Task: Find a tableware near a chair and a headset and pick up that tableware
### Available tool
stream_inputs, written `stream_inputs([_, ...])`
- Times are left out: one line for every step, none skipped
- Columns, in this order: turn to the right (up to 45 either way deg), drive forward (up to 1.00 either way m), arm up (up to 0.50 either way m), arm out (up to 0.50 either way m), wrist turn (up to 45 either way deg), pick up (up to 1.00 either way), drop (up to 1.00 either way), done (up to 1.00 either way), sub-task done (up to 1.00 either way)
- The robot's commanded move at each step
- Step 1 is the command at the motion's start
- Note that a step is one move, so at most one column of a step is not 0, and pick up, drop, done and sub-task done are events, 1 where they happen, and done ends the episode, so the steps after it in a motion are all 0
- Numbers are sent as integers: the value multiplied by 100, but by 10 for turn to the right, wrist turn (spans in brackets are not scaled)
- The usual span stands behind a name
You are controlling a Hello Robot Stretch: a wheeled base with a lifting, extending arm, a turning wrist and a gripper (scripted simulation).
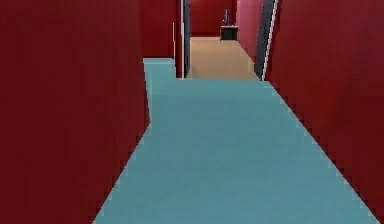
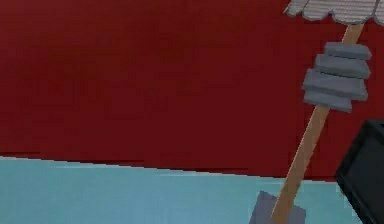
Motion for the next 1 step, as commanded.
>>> stream_inputs([0, 100, 0, 0, 0, 0, 0, 0, 0])
